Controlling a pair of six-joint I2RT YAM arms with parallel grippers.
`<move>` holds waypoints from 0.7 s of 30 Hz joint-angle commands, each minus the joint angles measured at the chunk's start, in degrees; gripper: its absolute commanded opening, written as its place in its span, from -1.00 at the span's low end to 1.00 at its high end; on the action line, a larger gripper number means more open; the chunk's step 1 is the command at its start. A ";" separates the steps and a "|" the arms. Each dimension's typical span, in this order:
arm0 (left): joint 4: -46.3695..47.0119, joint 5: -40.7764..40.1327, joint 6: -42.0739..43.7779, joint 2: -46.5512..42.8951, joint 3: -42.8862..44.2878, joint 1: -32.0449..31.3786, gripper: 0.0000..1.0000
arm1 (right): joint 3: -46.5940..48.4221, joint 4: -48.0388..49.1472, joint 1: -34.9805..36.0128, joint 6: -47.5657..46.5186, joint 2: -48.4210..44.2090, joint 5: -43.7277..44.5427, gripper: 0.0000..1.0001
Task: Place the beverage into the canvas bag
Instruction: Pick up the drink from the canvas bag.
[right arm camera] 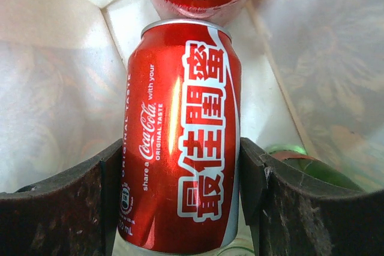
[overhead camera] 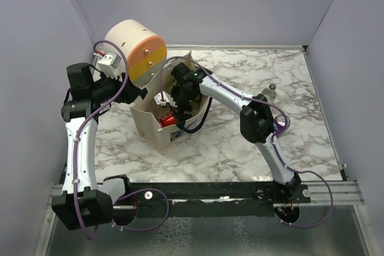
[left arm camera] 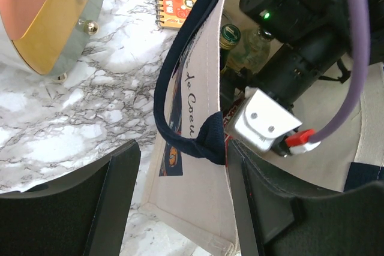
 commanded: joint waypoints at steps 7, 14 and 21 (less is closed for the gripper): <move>1.92 1.45 0.57 -0.23 1.59 0.50 0.23 | 3.95 7.96 -3.09 11.40 -8.39 -12.11 -0.98; 2.16 1.84 0.78 0.15 1.70 0.50 0.23 | 3.98 11.08 -3.72 15.85 -9.55 -13.19 -0.98; 1.83 2.46 1.30 -0.16 2.05 0.55 0.23 | 4.19 14.04 -4.75 20.59 -10.60 -13.41 -0.98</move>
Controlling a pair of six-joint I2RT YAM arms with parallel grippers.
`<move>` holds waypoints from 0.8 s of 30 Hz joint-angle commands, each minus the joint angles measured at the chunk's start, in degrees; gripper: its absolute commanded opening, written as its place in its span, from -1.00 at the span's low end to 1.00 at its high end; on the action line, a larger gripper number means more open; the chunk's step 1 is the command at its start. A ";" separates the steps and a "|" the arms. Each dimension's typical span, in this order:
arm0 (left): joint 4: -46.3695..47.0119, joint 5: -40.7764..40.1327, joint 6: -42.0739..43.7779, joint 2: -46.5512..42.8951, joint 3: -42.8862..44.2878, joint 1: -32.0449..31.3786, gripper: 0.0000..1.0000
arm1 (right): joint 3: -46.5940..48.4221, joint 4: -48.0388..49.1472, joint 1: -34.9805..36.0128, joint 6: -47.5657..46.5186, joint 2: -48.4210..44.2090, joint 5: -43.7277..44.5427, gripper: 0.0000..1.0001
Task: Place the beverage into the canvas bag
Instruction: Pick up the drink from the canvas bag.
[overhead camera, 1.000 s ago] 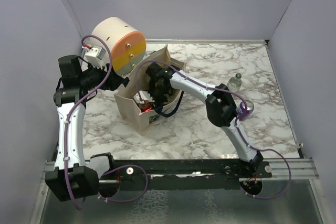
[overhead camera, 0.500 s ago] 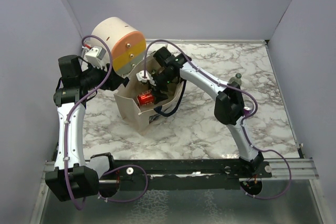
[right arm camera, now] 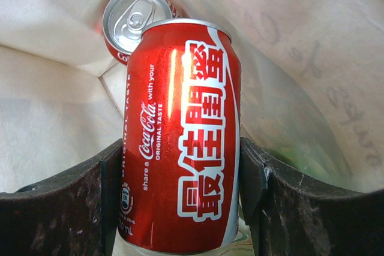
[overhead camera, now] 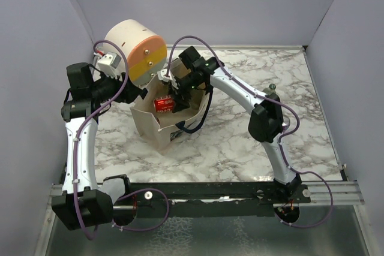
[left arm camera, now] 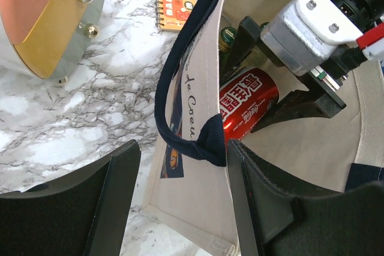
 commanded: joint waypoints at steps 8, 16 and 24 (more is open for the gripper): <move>1.77 5.38 1.97 2.40 6.28 0.52 0.23 | -0.29 11.54 -4.22 11.51 -8.61 -4.52 -0.98; 8.54 7.46 -3.85 6.47 11.07 0.50 0.23 | -6.17 18.58 -6.63 17.20 -15.01 -4.07 -0.98; 18.97 12.21 -21.37 10.86 14.79 -1.56 0.24 | -10.75 29.03 -7.51 25.20 -20.54 -2.22 -0.98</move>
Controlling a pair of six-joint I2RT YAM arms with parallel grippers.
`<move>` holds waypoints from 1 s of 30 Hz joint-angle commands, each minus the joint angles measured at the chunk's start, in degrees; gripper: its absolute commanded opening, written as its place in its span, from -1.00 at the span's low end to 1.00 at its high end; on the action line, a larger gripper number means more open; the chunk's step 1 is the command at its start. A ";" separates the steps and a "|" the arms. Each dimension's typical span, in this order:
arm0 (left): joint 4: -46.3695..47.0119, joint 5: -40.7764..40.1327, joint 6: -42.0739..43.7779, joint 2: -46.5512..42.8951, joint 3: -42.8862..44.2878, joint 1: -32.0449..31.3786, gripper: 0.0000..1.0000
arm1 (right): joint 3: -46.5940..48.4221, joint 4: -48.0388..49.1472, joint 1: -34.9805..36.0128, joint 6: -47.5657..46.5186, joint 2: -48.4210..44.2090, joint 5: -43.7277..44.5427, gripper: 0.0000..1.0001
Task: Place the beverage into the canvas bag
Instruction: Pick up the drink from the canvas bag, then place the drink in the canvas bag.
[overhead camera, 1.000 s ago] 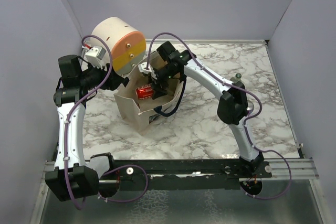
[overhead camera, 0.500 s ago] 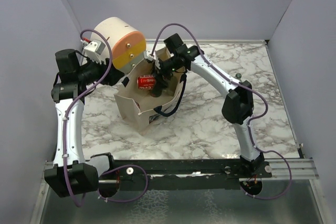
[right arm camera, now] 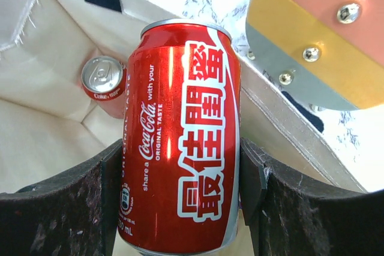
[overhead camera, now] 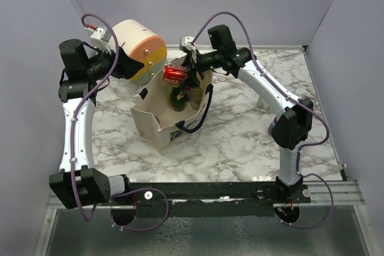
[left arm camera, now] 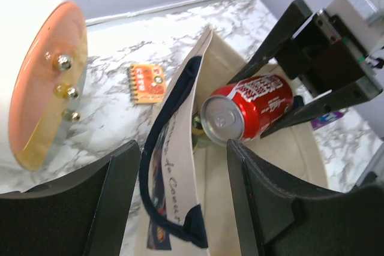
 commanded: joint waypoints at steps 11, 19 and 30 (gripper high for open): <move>18.73 6.98 -30.74 7.49 6.26 -7.50 0.58 | -3.42 22.79 -0.16 15.67 -9.96 2.75 -0.98; 21.61 7.89 -36.85 9.15 4.33 -8.58 0.96 | -4.72 25.53 -0.14 17.69 -11.91 2.59 -0.98; 22.08 10.89 -38.14 11.25 5.32 -12.78 0.82 | -6.01 28.76 -0.05 18.71 -12.30 0.96 -0.98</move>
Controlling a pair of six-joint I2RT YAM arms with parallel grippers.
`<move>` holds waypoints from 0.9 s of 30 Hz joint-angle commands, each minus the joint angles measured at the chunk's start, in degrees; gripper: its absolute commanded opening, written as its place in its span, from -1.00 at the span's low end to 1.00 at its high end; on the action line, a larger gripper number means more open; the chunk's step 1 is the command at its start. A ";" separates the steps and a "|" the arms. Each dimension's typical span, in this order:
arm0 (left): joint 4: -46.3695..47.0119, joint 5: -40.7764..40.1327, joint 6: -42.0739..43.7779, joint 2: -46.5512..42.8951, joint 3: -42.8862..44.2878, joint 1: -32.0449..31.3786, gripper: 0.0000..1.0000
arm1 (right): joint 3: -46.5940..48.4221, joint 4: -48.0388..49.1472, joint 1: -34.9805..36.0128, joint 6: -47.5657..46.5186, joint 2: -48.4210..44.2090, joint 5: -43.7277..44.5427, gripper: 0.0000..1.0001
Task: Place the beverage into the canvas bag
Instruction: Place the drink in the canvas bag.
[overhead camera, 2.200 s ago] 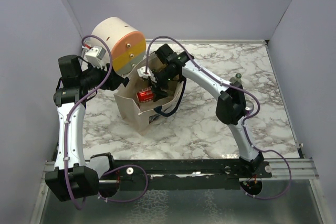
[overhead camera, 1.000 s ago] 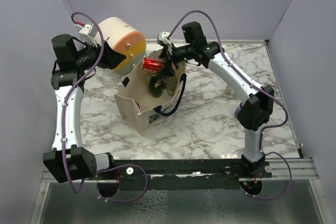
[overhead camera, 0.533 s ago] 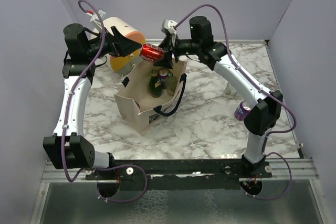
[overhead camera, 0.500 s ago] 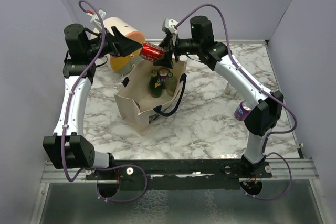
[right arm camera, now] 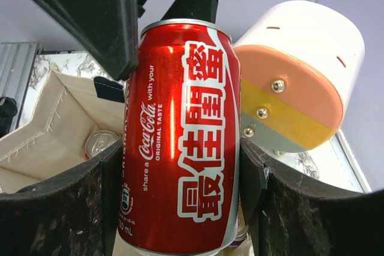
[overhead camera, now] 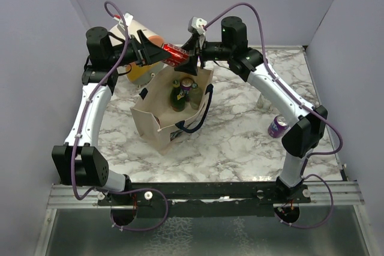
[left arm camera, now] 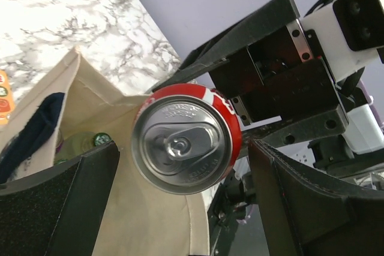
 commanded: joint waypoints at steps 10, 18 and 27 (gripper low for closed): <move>2.60 3.42 -2.62 1.40 1.38 -1.99 0.63 | -1.77 8.34 0.14 0.87 -3.96 -2.71 -0.98; 3.39 3.26 -2.56 1.87 1.69 -2.30 0.55 | -2.25 8.25 0.50 0.33 -3.92 -3.00 -0.98; 4.23 2.75 -0.87 2.04 2.09 -2.34 0.29 | -4.97 9.58 0.49 0.79 -4.55 -3.25 -0.98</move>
